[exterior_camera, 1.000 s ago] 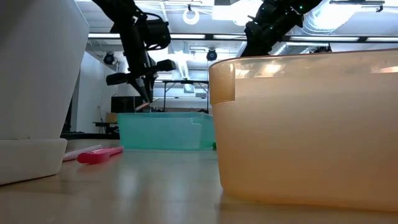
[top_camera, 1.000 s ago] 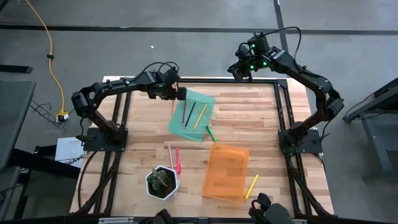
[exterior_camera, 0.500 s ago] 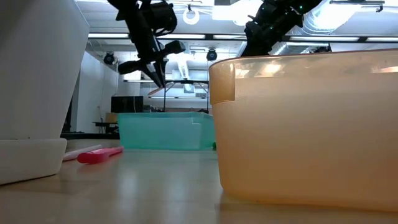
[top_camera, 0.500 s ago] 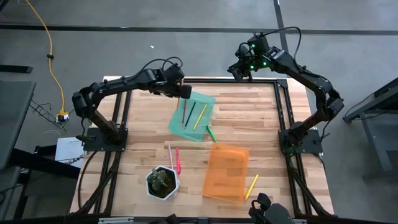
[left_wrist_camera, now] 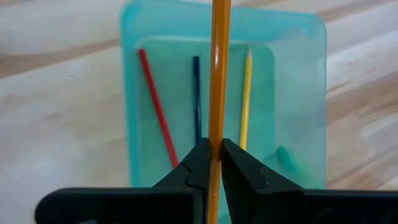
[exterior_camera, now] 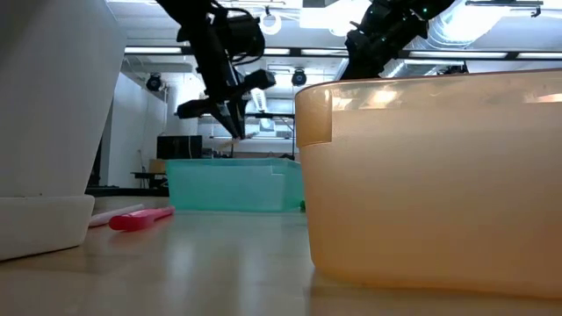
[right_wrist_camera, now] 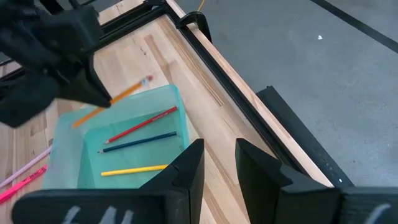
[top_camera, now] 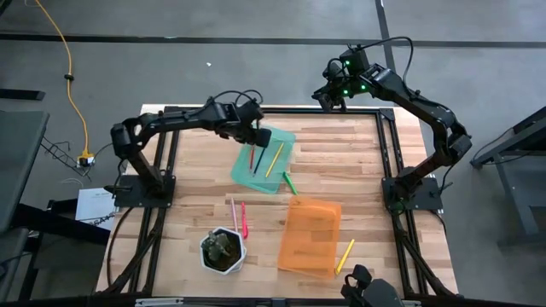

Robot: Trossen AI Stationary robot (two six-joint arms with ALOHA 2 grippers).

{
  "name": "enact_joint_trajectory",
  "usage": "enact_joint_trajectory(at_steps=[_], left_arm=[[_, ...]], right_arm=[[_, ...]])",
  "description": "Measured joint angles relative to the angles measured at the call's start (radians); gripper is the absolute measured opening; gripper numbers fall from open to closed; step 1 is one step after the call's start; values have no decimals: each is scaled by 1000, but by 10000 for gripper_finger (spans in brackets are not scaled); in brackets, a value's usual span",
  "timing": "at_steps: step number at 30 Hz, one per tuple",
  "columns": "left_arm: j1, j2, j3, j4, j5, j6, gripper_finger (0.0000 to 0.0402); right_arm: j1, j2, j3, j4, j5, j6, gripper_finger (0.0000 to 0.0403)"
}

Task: Sort pens & pencils
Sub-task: Put the orange pencil into the green bin

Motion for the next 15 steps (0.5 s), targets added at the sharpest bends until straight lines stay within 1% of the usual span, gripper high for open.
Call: enact_joint_trajectory(at_steps=[7, 15], left_arm=[[-11, 53, 0, 19, 6, 7, 20], [-11, 57, 0, 9, 2, 23, 28]], right_arm=[[0, 0, 0, 0, 0, 1, 83], [0, 0, 0, 1, 0, 1, 83]])
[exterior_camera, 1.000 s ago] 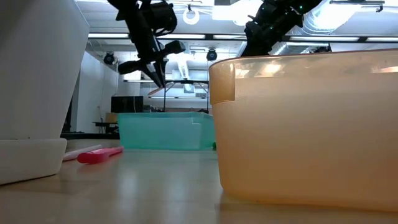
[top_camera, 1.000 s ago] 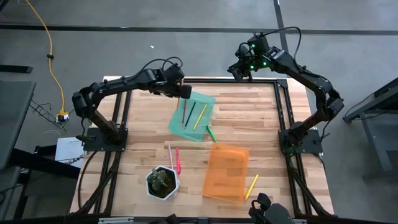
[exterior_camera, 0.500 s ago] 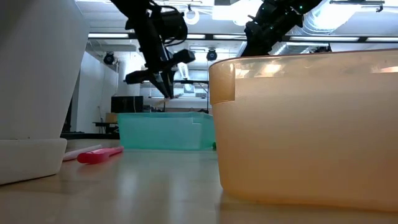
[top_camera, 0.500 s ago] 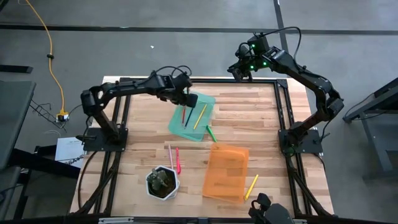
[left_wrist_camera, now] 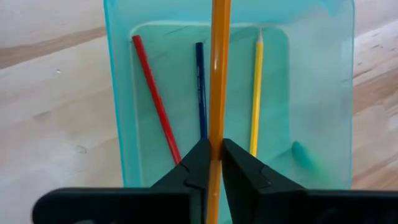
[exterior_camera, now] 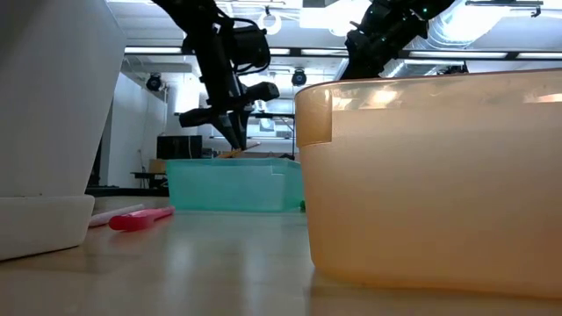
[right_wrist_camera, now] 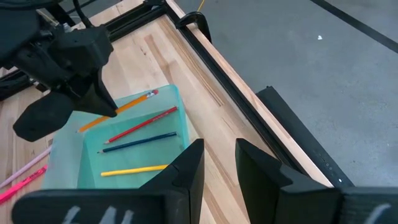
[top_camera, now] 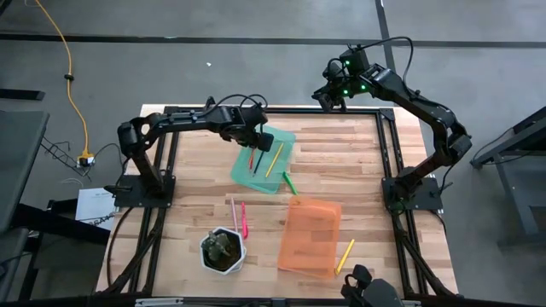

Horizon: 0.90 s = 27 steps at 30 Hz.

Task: Sort pens & pencils
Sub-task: Put the orange pencil into the green bin, then put the green pen into the orange bin

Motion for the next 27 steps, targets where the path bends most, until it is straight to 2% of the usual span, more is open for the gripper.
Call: enact_joint_trajectory(at_steps=[6, 14, 18, 22, 27], left_arm=[[-1, 2, 0, 4, -2, 2, 52], [-1, 4, 0, 54, -21, 40, 106], [-15, -15, 0, 107, 18, 102, 125], [-71, -63, 0, 122, 30, 166, 136], [-164, -152, 0, 148, -58, 222, 137]], right_arm=[[0, 0, 0, 0, 0, 0, 83], [0, 0, 0, -3, 0, 0, 83], [0, 0, 0, -31, -4, 0, 83], [0, 0, 0, -56, -65, 0, 83], [11, 0, 0, -97, -160, 15, 83]])
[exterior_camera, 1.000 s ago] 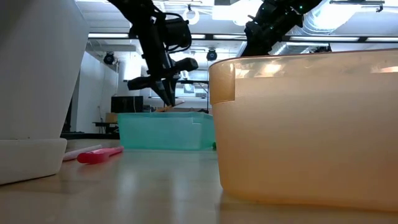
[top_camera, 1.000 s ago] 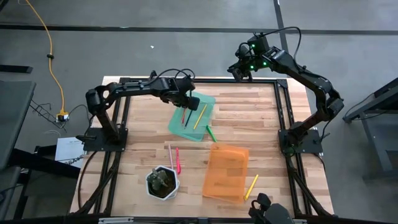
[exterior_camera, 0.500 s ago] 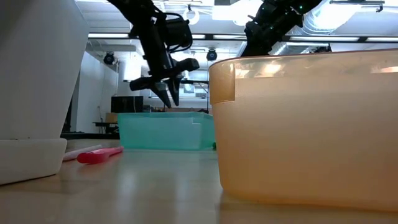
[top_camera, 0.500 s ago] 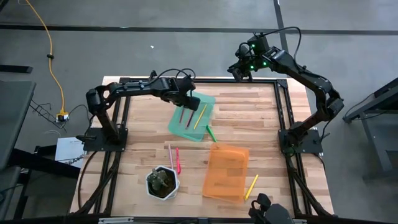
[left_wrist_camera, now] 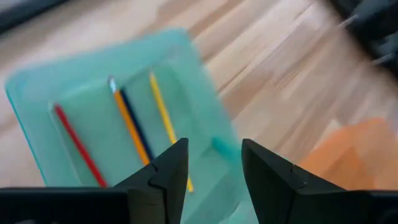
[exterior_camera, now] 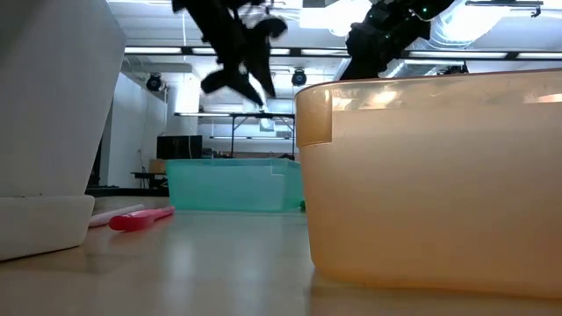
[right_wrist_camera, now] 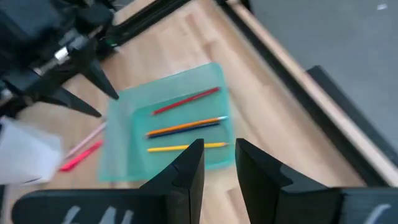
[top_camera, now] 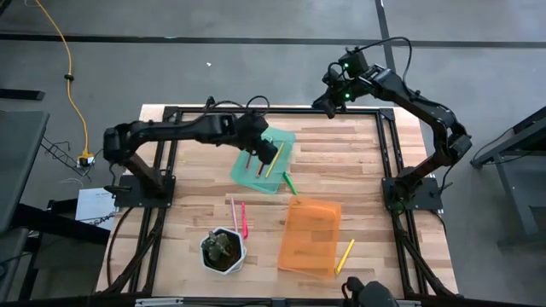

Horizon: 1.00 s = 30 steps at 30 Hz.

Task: Sort pens & pencils
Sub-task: Put the green pen into the orange bin

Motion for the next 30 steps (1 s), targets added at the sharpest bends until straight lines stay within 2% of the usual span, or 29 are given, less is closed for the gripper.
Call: enact_joint_trajectory(at_steps=[6, 12, 17, 21, 30], left_arm=[[-65, -131, 0, 61, -115, 98, 137], [-66, -275, 0, 40, -135, 259, 138], [-74, -388, 0, -19, -90, 380, 138], [-103, -466, 0, -50, -98, 446, 138], [-147, -627, -116, -63, -88, 431, 138]], right_arm=[[51, 1, 0, -35, -48, 82, 83], [193, 28, -2, -72, -42, 222, 83], [322, 35, -2, -32, 44, 391, 83], [420, 34, -2, -7, 133, 496, 83], [571, 34, -2, 2, 280, 654, 83]])
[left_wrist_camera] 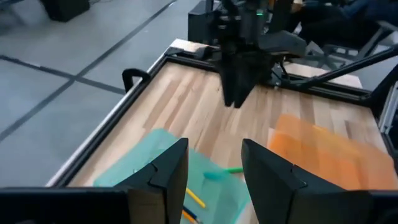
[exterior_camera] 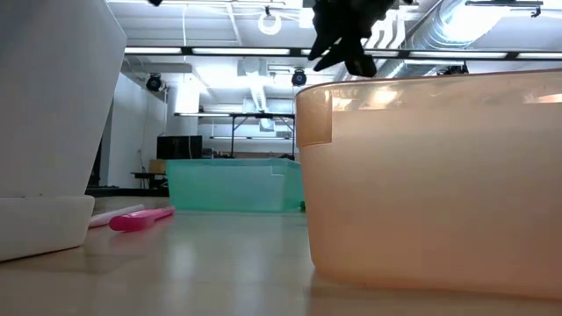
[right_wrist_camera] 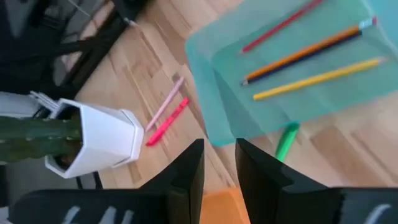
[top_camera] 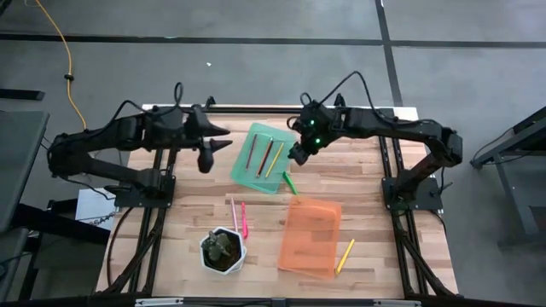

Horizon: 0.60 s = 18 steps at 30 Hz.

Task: Sort pens & pencils
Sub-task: Put the green pen into the orange bin

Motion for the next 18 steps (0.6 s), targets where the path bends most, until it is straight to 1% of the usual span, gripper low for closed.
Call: enact_joint_trajectory(at_steps=[3, 7, 11, 18], left_arm=[[0, -69, -56, -3, 10, -33, 138], [1, -175, -117, -2, 12, -75, 138], [1, -272, -169, -1, 12, -99, 138], [1, -375, -234, 0, 3, -136, 138]], right_arm=[[54, -2, 0, -29, 55, 45, 83], [123, -11, 0, -64, 102, 104, 83], [172, -39, 0, -97, 178, 177, 83], [243, -64, 0, -135, 278, 291, 83]])
